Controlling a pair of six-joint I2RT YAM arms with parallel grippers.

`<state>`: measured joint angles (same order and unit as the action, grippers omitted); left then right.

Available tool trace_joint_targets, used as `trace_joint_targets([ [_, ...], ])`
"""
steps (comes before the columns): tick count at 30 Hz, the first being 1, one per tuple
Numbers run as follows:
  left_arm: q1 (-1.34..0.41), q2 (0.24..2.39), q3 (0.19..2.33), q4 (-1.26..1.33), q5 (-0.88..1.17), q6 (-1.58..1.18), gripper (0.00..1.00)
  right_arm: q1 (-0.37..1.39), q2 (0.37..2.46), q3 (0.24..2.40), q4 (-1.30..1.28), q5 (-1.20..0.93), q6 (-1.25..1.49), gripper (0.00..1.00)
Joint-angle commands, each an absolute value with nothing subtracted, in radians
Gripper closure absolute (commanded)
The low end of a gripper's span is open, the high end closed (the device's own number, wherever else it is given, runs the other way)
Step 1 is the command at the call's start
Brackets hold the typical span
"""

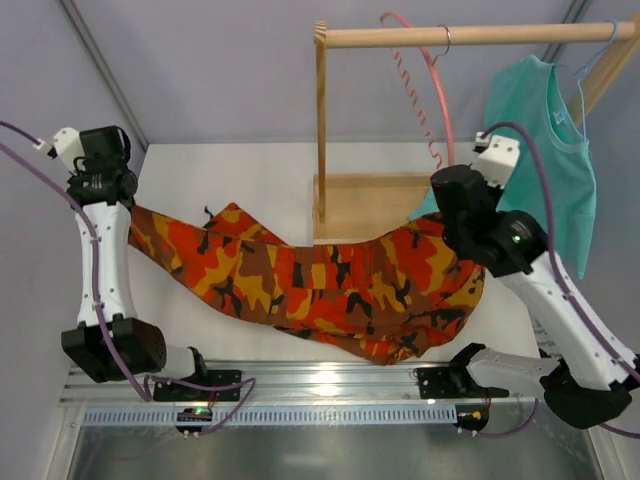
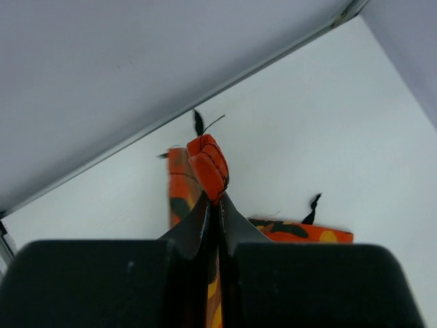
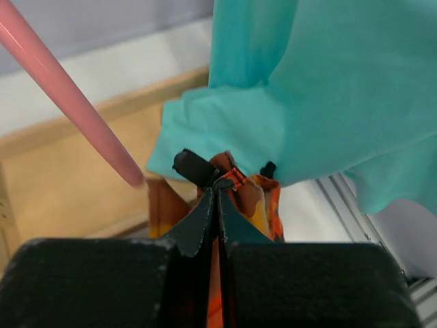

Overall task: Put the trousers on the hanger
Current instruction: Fold the trousers

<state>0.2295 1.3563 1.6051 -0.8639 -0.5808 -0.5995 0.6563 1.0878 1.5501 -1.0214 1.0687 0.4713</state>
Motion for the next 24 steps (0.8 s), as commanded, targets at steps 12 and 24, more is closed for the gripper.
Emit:
trace_joint_targets([
  [12, 0.233, 1.569, 1.577, -0.626, -0.666, -0.601, 1.00, 0.394, 1.109, 1.235, -0.634, 0.844, 0.584, 0.96],
  [24, 0.233, 1.660, 1.645, -0.657, -0.706, -0.614, 1.00, 0.218, 0.997, 1.060, -0.548, 0.707, 0.623, 0.96],
])
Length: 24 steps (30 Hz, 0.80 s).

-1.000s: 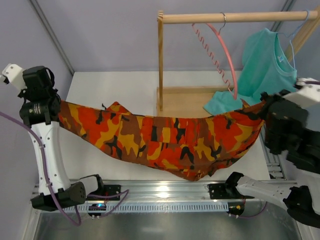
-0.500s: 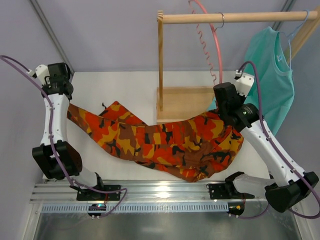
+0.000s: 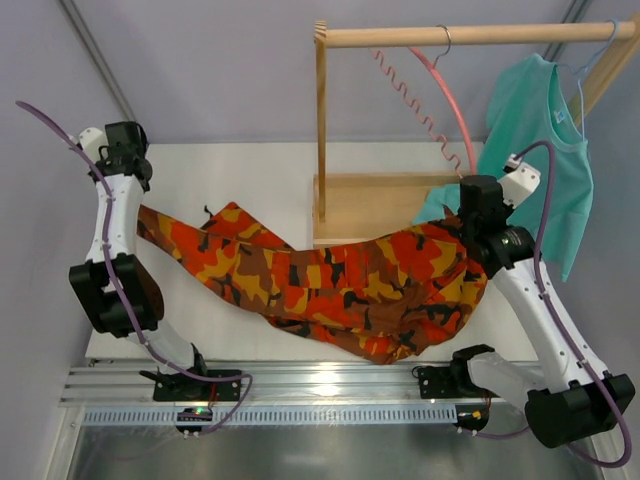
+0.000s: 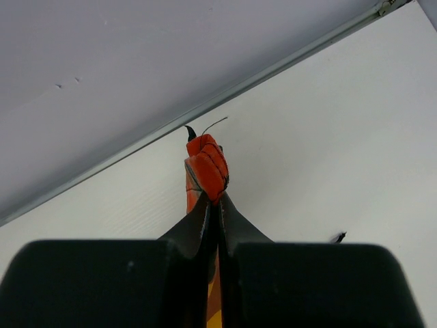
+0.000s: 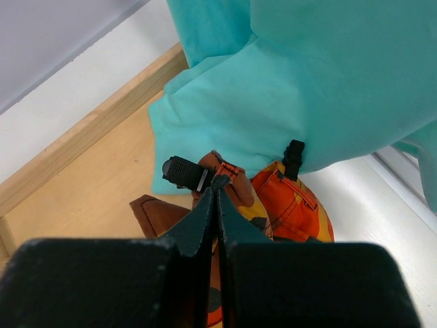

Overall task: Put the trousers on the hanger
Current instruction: Fold the trousers

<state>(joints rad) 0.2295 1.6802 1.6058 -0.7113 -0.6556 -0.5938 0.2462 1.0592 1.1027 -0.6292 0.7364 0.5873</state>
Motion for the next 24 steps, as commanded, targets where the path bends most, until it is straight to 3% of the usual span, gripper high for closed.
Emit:
trace_joint_targets([
  [1, 0.232, 1.660, 1.631, -0.650, -0.700, -0.615, 0.99, 0.210, 0.983, 1.045, -0.545, 0.692, 0.627, 0.96],
  [14, 0.233, 1.696, 1.552, -0.632, -0.592, -0.661, 1.00, 0.094, 0.858, 0.864, -0.488, 0.459, 0.614, 0.96],
  [24, 0.232, 1.830, 1.655, -0.692, -0.646, -0.658, 1.00, -0.095, 0.960, 0.844, -0.368, 0.259, 0.621, 0.96],
])
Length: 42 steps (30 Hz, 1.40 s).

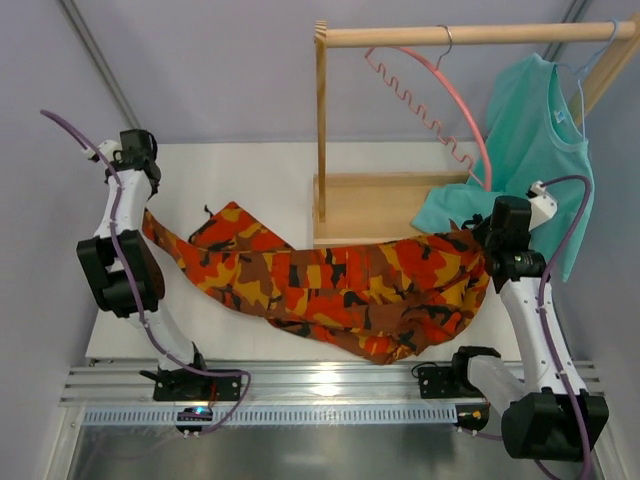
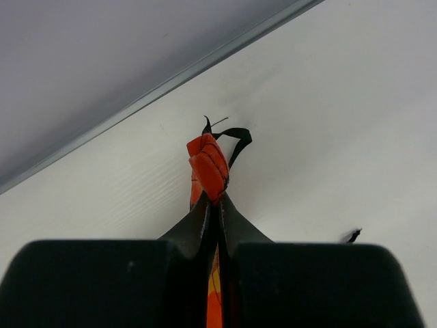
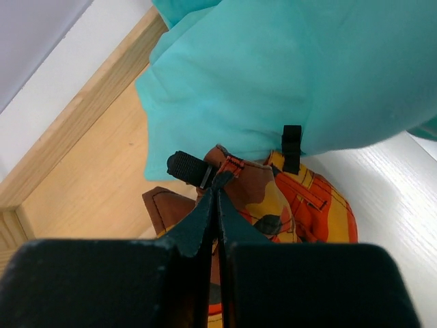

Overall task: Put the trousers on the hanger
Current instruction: Fold the trousers

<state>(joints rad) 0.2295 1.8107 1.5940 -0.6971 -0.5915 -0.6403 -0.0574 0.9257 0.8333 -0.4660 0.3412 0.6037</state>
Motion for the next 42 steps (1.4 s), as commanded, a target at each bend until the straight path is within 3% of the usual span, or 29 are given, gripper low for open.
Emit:
trace_joint_targets([
  [1, 0.235, 1.833, 1.670, -0.699, -0.663, -0.664, 1.00, -0.104, 0.969, 0.845, -0.356, 0.249, 0.623, 0.96],
  [23, 0.276, 1.875, 1.752, -0.621, -0.661, -0.755, 1.00, -0.147, 1.187, 1.012, -0.241, 0.213, 0.603, 0.96],
  [33, 0.287, 1.924, 1.868, -0.715, -0.709, -0.750, 1.00, -0.199, 1.163, 1.065, -0.235, 0.201, 0.604, 0.96],
  [42, 0.316, 1.787, 1.787, -0.670, -0.735, -0.749, 1.00, -0.199, 1.106, 1.052, -0.239, 0.201, 0.627, 0.96],
])
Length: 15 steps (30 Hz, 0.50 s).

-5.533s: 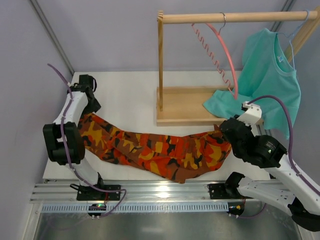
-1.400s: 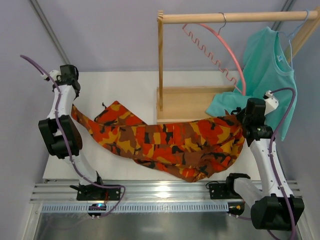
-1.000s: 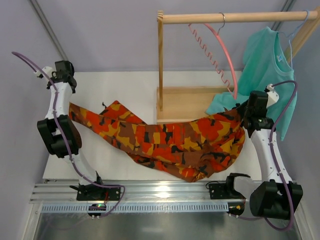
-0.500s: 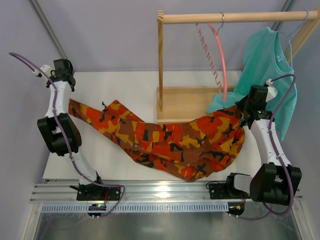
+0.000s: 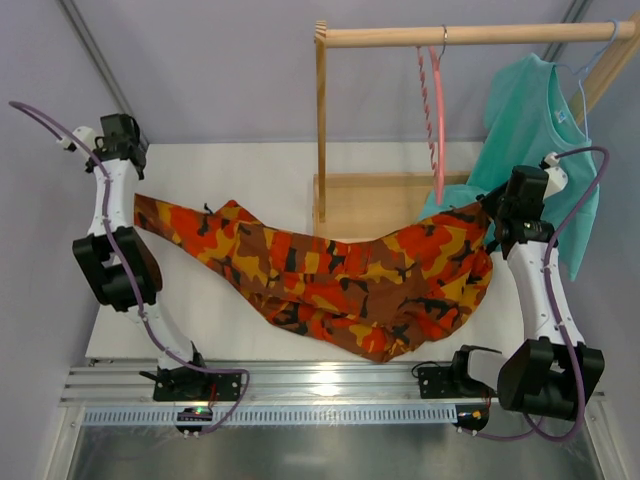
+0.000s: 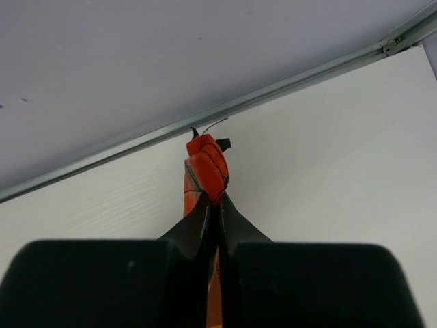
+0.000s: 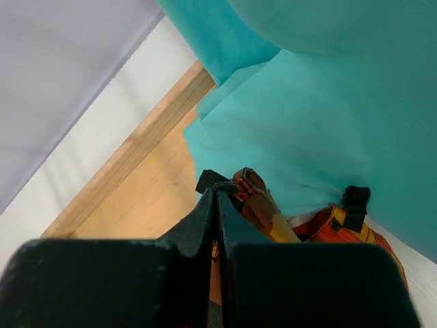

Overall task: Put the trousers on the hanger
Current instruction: Fold the trousers

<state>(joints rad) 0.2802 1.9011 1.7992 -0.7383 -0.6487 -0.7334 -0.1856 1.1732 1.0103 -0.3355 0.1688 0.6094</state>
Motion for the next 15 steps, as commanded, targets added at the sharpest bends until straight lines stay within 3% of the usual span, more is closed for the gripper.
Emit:
trace_joint_targets([
  [1, 0.321, 1.776, 1.778, -0.657, -0.733, -0.749, 1.00, -0.199, 1.098, 1.048, -0.238, 0.198, 0.627, 0.96],
  [9, 0.334, 1.782, 1.822, -0.647, -0.710, -0.744, 1.00, -0.199, 1.118, 1.069, -0.222, 0.195, 0.627, 0.96],
  [15, 0.333, 1.804, 1.757, -0.482, -0.580, -0.758, 1.00, -0.199, 1.218, 1.120, -0.134, 0.173, 0.617, 0.96],
])
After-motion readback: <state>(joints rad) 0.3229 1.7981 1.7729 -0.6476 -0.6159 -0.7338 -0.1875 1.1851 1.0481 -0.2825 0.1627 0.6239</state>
